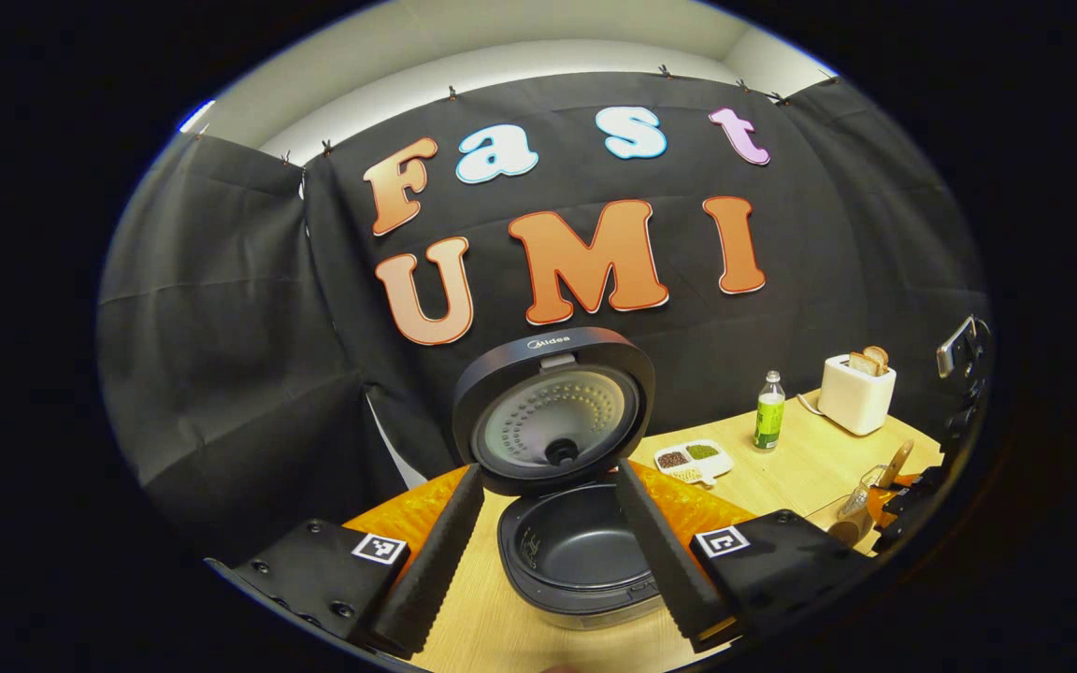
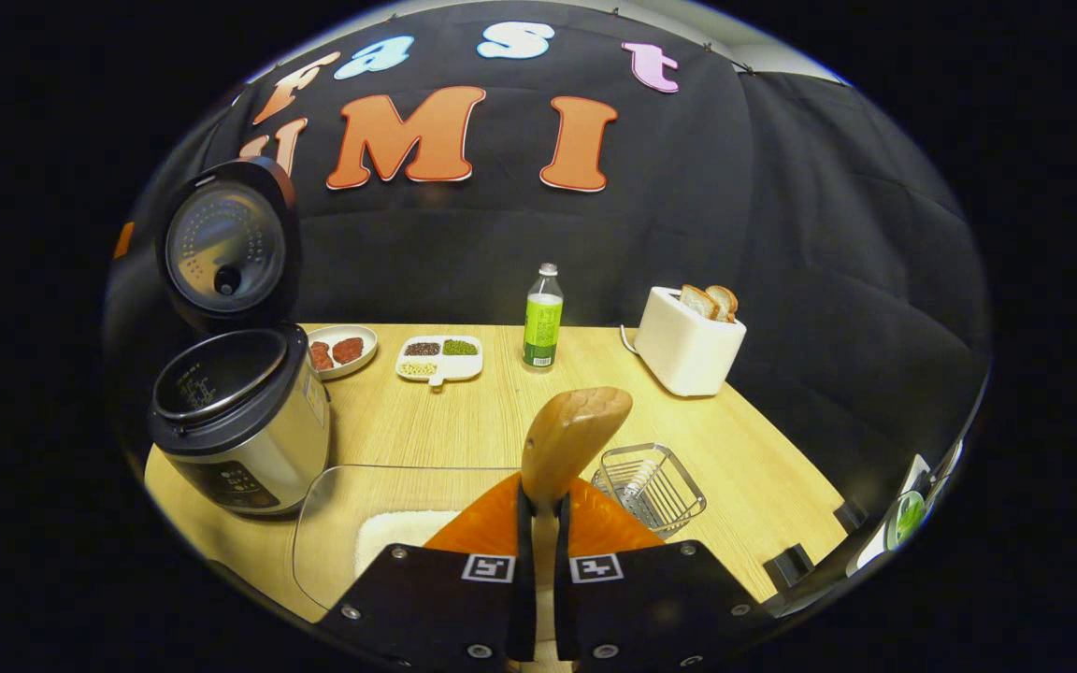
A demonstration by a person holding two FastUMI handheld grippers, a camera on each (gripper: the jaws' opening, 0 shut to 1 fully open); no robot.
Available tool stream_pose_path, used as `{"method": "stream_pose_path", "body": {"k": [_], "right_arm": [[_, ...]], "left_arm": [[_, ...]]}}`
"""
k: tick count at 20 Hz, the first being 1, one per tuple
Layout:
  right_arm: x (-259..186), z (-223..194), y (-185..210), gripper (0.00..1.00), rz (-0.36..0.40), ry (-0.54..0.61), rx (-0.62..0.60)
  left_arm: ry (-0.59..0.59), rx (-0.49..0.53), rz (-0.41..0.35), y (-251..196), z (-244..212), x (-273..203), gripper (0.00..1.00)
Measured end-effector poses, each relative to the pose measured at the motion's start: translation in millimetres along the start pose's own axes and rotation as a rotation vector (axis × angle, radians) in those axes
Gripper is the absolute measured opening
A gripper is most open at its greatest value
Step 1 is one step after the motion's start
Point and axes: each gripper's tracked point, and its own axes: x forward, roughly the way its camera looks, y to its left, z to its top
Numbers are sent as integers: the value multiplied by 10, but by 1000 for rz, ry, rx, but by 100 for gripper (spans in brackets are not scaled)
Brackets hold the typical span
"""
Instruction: Close the left gripper, press the button to open the rice cooker; take a wooden spoon from the chopstick holder with the right hand, scoop a spoonful of rice and pour it into the rice cooker, then put the wooden spoon back into the chopstick holder.
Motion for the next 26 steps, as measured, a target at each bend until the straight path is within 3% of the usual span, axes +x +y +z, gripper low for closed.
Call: {"method": "stream_pose_path", "body": {"k": [4,5,14,20,26], "right_arm": [[-2,-62,10,7,20,31,43],[-5,-57,12,7,17,21,50],[-57,-231,380,7,41,36,24],[-47,-234,372,7,42,85,139],[-11,-227,498,7,137,196,351]], "left_arm": [[30,-25,-27,-70,-106,36,100],[33,-28,-28,-75,-116,52,96],[63,-14,-9,84,-181,47,96],[84,-25,-3,145,-246,65,96],[85,-15,-11,147,-256,100,96]]}}
